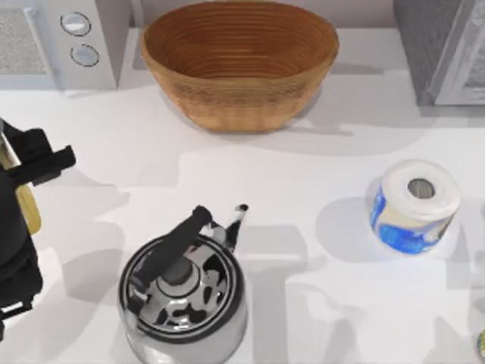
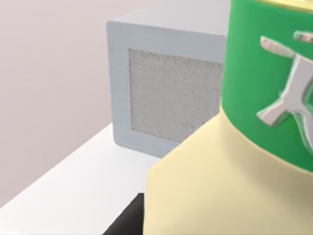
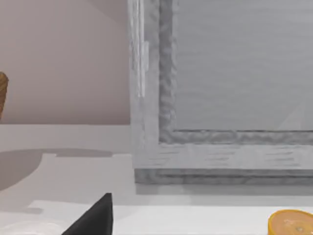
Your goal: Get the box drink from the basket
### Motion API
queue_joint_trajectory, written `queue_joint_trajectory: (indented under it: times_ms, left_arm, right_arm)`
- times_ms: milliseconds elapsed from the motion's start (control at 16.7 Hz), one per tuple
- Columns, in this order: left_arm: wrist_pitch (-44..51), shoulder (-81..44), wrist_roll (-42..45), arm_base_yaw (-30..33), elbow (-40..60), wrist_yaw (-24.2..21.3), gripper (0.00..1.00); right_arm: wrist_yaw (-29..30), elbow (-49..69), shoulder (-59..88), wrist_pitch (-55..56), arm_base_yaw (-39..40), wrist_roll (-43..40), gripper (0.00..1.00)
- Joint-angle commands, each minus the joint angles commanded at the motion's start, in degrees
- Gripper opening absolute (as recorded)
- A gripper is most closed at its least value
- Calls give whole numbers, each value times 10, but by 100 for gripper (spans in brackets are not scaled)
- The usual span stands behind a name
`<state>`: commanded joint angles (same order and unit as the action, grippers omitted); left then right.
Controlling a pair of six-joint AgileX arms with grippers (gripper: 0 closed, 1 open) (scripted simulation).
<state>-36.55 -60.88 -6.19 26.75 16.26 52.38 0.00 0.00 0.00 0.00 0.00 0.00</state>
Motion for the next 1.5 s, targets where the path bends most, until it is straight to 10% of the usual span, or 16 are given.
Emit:
queue_joint_trajectory:
  times_ms: [1080, 1500]
  left_arm:
    - [-276, -246, 19, -92, -13, -96, 0]
    - [-276, -246, 19, -92, -13, -96, 53]
  right_arm:
    - [0, 0, 0, 0, 0, 0, 100]
    - [0, 0, 0, 0, 0, 0, 100]
